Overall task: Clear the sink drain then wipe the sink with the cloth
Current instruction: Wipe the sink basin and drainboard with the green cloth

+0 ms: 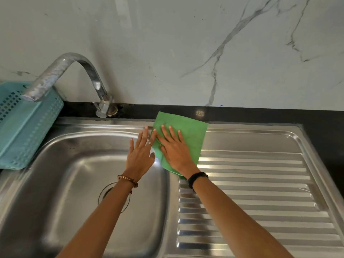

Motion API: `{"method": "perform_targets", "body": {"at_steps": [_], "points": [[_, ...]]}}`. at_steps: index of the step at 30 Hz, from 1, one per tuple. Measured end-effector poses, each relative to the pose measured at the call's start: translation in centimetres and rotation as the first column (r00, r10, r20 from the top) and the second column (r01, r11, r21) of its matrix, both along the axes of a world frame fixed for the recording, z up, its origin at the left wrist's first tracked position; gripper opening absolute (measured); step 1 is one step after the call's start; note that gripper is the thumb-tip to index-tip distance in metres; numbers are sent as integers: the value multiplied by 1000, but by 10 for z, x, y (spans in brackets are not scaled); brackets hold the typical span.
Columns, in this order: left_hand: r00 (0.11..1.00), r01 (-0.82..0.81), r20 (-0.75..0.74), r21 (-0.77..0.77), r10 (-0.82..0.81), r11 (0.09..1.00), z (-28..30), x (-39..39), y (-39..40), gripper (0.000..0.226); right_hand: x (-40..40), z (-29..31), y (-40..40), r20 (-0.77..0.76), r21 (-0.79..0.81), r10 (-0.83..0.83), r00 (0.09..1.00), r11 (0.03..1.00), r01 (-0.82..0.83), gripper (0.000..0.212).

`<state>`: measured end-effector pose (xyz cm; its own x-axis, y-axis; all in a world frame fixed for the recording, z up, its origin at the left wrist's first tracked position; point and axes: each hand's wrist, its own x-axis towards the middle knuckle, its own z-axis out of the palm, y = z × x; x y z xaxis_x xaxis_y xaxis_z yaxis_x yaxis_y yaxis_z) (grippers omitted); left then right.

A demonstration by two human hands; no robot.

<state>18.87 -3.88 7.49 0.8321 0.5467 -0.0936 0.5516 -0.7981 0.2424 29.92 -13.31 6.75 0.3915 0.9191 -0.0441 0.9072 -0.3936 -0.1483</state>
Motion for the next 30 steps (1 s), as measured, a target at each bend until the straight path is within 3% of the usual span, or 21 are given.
{"method": "perform_targets", "body": {"at_steps": [6, 11, 15, 18, 21, 25, 30], "points": [[988, 124, 104, -77, -116, 989, -4, 18, -23, 68, 28, -1, -48, -124, 102, -195, 973, 973, 208, 48], [983, 183, 32, -134, -180, 974, -12, 39, -46, 67, 71, 2, -113, -142, 100, -336, 931, 931, 351, 47], [974, 223, -28, -88, -226, 971, -11, 40, -41, 113, 98, 4, -155, -162, 94, -524, 836, 835, 542, 47], [968, 236, -71, -83, -242, 968, -8, 40, -41, 129, 95, 6, -156, -120, 59, -608, 785, 785, 617, 48], [967, 227, -111, -45, -231, 973, -8, 42, -45, 131, 75, 6, -136, -85, 62, -529, 844, 843, 535, 48], [965, 215, -141, -50, -220, 975, -9, 43, -45, 129, 43, -1, -83, -46, 43, -290, 956, 955, 292, 48], [964, 205, -160, -49, -211, 977, -12, 46, -42, 129, 47, -8, -64, -37, 41, -181, 983, 982, 183, 48]]}}
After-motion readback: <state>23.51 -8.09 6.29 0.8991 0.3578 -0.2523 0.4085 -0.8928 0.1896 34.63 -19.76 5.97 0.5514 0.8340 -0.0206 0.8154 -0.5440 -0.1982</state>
